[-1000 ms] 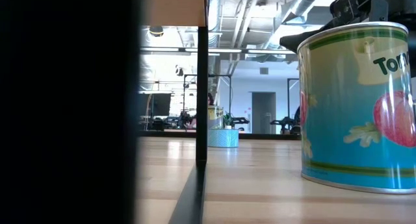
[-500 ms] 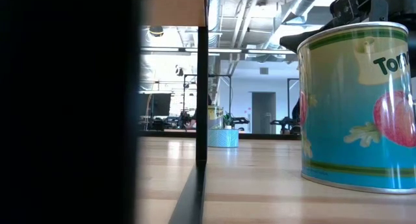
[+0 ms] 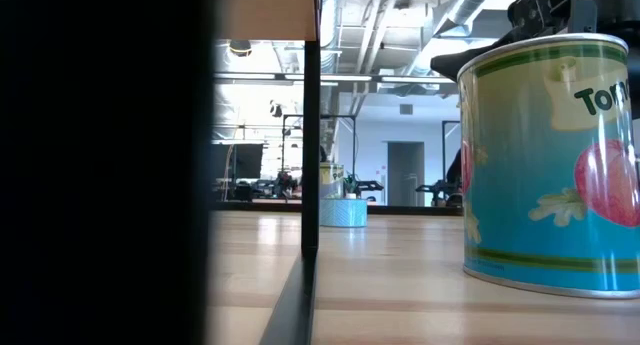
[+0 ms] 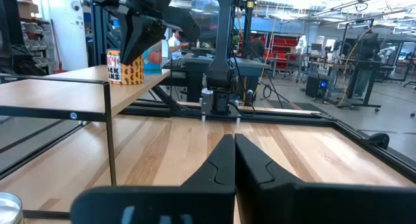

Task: Pick and place cans onto a shelf
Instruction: Put the canned black beans on the shelf, then put the canned pineapple rings on the shelf

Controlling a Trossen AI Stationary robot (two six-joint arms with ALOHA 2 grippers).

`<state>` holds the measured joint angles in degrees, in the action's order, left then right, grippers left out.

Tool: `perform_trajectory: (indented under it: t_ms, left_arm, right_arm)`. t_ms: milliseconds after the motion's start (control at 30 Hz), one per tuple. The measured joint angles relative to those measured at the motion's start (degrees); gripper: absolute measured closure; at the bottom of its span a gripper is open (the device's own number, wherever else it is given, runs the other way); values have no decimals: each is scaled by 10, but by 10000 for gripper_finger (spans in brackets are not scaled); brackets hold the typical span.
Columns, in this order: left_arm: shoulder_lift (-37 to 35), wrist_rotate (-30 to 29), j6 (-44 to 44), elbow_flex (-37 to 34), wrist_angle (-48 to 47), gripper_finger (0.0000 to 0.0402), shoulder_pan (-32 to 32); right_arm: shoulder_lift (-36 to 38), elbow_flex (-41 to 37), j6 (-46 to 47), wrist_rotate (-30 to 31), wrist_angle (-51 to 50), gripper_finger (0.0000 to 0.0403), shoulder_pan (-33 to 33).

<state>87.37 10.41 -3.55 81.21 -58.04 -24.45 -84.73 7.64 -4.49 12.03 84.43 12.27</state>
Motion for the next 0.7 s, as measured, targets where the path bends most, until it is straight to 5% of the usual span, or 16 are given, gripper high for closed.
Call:
perform_trajectory:
  t_ms: [367,533,700]
  left_arm:
    - [-5,7,-12,0,-39,400,-7]
    - [-37,-42,7,0,-35,400,-3]
    - [-96,-57,60,-47,61,401,28]
  right_arm:
    - [0,0,0,0,0,391,0]
    - [0,0,0,0,0,391,0]
    - [0,10,0,0,-3,394,0]
